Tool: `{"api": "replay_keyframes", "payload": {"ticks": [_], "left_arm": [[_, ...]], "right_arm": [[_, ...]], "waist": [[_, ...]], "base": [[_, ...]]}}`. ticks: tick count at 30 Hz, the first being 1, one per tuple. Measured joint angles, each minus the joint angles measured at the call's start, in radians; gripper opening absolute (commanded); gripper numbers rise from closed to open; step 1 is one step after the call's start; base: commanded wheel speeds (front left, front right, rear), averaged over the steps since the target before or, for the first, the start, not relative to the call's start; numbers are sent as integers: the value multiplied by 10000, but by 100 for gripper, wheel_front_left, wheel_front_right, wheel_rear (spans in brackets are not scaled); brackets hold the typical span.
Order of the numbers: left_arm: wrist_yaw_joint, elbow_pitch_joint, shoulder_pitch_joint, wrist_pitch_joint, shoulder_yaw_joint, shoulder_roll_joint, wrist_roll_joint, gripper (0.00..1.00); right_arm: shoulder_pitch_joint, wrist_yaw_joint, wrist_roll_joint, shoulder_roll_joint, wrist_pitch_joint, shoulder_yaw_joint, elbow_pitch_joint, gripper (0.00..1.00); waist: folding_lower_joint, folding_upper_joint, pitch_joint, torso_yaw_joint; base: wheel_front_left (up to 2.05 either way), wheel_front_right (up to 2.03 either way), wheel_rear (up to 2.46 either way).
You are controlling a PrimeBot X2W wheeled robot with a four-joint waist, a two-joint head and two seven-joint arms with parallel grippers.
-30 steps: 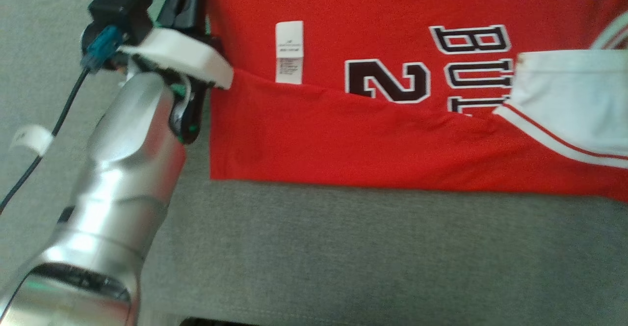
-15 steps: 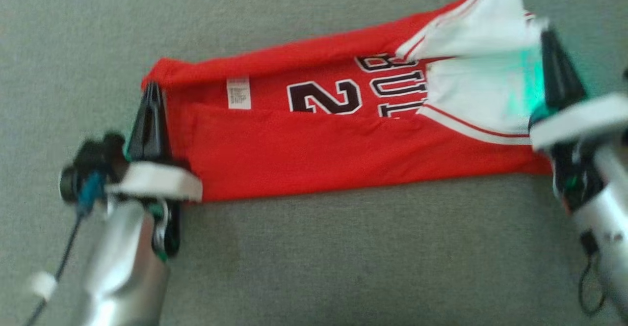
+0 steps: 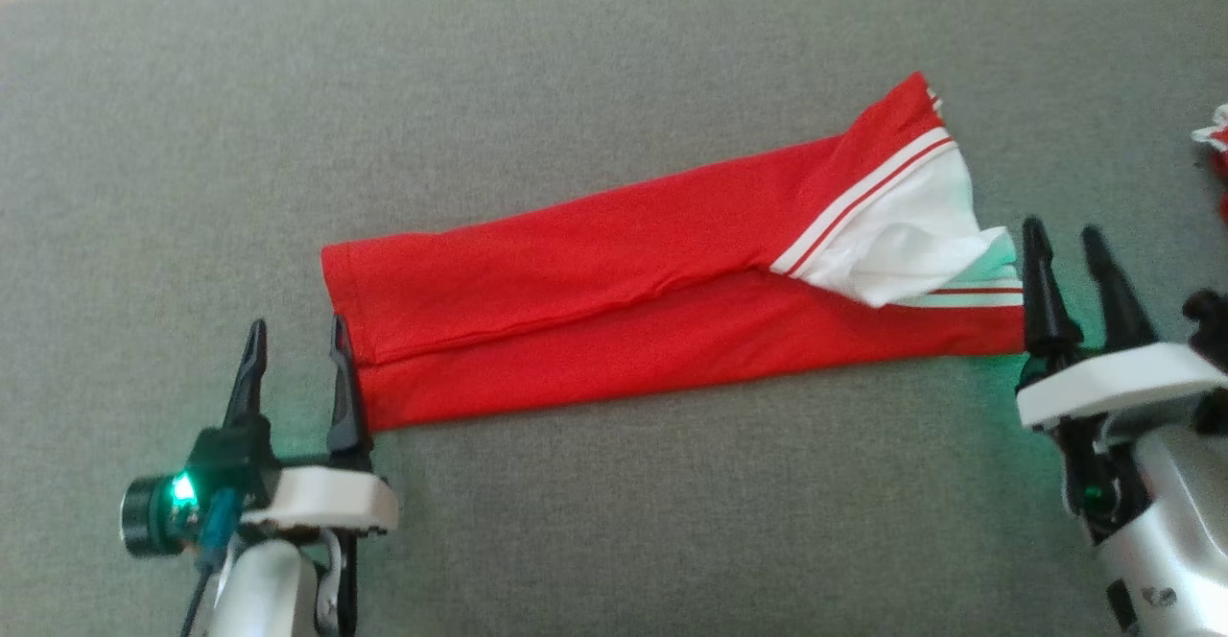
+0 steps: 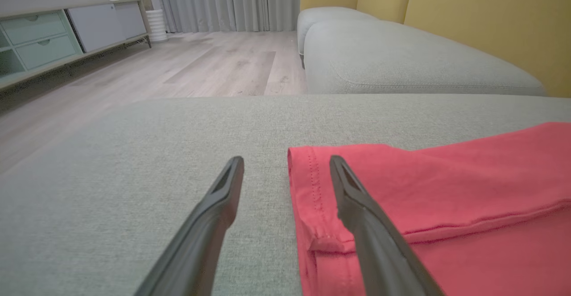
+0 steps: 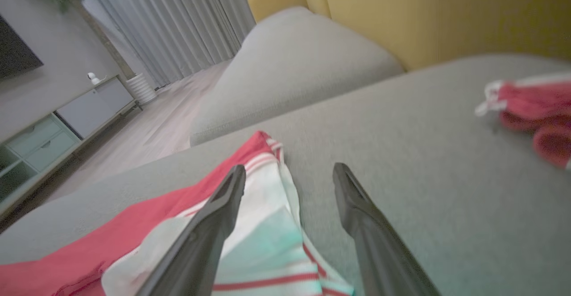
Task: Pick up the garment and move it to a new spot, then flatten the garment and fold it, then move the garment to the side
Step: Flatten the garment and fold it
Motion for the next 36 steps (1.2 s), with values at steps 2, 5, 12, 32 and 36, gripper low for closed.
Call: {"api": "replay_keyframes", "payload": {"ticks": [2,5,12,32,36], "left_arm": [[194,-265,266,0,69,-15,222,100],[240,-614,759,0,12,-25,562,100],[270,-742,1593,0,-410,-61,614,100],[324,-424,822,0,-1755,-86,-324,100],[322,-234,797,0,-1797,-84,-337,100]], "right_arm": [[2,0,-1492,128,-6,-560,-422,100],[82,0,-3440,531,-12,-1273,-874,100],[1446,0,-5198,1710,-12,-1810,-525,100],[-1988,0,-5329,1302,1384,-2569,3400,100],[-2238,0,-4544,1312,1538,-2211,3837,100]], "waist": [[1,0,-192,-39],[0,0,-471,-56],[0,0,-987,81],[4,-1,213,783],[2,-1,330,942]], "base": [[0,0,0],[0,0,0],[0,0,0],[0,0,0],[0,0,0]]}}
